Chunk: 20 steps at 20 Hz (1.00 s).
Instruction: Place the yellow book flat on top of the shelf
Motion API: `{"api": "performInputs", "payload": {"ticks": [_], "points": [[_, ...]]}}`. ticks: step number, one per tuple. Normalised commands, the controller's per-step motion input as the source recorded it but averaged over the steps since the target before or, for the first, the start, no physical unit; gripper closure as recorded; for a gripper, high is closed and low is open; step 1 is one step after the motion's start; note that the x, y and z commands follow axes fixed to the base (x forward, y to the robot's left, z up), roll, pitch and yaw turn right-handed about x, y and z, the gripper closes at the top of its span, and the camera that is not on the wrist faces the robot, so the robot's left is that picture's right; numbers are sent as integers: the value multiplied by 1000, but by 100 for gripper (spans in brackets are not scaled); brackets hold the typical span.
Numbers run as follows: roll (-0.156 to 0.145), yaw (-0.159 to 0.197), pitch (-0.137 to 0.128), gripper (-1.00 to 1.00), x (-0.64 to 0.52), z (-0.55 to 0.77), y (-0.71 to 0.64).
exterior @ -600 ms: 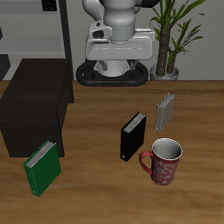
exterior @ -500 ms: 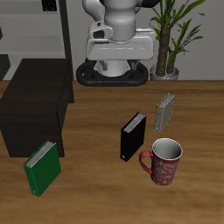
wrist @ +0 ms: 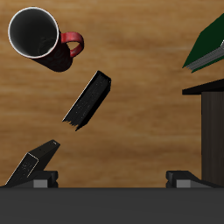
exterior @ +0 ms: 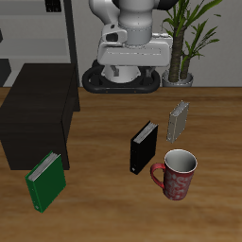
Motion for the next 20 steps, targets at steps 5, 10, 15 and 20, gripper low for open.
{"api": "performInputs", "payload": {"ticks": [5, 10, 15, 20], "points": [[-76, -84, -40, -100, -322, -113, 289], [-4, -44, -49, -100, -208, -23, 316], [-18, -54, -26, -100, -147, -16, 320], [33, -9, -36, -100, -168, -71, 405]]}}
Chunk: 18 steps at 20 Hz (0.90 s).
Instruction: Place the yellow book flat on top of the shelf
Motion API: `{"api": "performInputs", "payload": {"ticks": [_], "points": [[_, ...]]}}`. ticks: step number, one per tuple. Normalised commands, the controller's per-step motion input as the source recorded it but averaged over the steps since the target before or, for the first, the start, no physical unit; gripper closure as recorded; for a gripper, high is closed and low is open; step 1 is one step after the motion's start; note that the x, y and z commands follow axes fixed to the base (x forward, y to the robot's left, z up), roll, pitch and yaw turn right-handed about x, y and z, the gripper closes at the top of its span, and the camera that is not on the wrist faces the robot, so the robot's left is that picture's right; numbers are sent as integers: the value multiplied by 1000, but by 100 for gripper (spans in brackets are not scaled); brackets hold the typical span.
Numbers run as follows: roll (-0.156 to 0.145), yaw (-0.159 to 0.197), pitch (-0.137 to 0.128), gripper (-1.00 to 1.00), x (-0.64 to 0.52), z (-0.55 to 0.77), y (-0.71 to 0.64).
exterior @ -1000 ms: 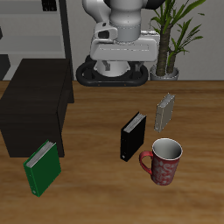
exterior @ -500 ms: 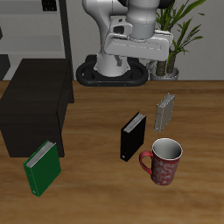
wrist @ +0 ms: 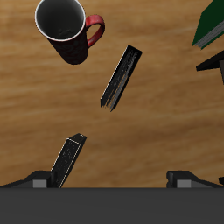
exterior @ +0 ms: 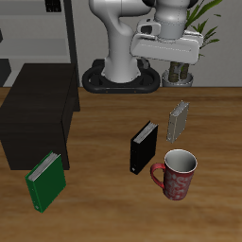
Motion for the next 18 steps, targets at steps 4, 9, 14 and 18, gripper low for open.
{"api": "performInputs", "payload": {"ticks": [4, 9, 14, 18], "points": [[16, -8, 1, -100, -97, -136, 327], [19, -9, -21, -100, -37, -137, 177], [26, -37, -17, -100, -34, -227, 209], [19, -52, -59, -100, -67, -96, 108]]}}
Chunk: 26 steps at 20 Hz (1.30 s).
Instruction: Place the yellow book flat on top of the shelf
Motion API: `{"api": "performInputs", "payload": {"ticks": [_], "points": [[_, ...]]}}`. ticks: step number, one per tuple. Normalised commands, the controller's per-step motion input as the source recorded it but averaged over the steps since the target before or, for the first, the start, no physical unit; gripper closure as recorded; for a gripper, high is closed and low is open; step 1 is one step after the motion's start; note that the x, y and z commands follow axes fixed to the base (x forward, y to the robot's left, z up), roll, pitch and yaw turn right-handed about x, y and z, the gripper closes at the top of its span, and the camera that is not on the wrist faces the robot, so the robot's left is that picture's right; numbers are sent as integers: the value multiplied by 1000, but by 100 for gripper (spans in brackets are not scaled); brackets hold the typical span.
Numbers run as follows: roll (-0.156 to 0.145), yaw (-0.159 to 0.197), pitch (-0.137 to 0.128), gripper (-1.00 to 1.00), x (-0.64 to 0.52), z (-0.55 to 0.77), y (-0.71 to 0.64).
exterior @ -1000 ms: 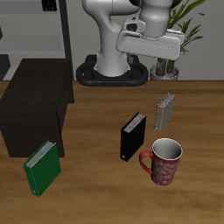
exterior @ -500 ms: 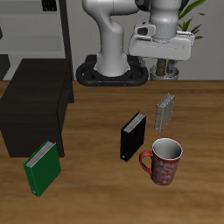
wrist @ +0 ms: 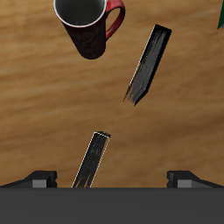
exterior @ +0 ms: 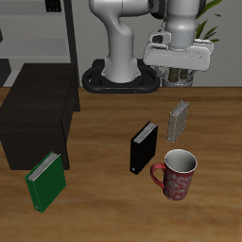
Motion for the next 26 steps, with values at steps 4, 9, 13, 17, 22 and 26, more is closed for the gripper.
{"api": "performInputs", "payload": {"ticks": [4, 9, 13, 17, 22, 26], "points": [[3, -51, -28, -100, -59, -91, 71], [14, -39, -18, -100, -97, -336, 172], [11, 31, -16, -100, -28, -299, 89], [15, -15, 43, -100, 65, -374, 89], [10, -1, 7, -100, 3, -180, 90], [35, -9, 52, -100, 72, -262, 85]]}}
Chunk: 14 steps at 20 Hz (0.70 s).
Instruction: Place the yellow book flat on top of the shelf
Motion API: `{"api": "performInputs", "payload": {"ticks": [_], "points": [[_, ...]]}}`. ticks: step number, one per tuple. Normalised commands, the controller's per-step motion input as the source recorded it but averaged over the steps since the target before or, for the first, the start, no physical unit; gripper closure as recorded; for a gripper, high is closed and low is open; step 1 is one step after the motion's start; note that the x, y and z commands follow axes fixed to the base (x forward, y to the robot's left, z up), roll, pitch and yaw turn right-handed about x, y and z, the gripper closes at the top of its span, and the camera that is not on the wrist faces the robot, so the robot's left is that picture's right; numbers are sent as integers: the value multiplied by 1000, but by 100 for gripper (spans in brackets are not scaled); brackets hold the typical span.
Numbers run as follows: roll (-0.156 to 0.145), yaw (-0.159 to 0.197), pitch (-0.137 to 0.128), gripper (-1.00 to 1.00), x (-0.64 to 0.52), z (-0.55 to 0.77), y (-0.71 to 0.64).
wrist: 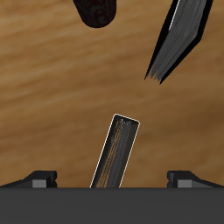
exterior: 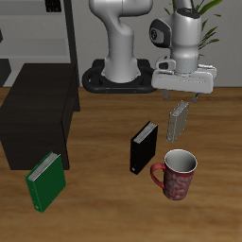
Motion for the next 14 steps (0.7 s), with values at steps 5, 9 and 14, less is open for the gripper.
{"api": "performInputs", "payload": {"ticks": [5, 9, 14], "points": [[1, 10, 51, -100, 70, -308, -30], [-14, 10, 30, -100, 55, -230, -70], [8, -7, 76, -100, 65, -328, -65]]}}
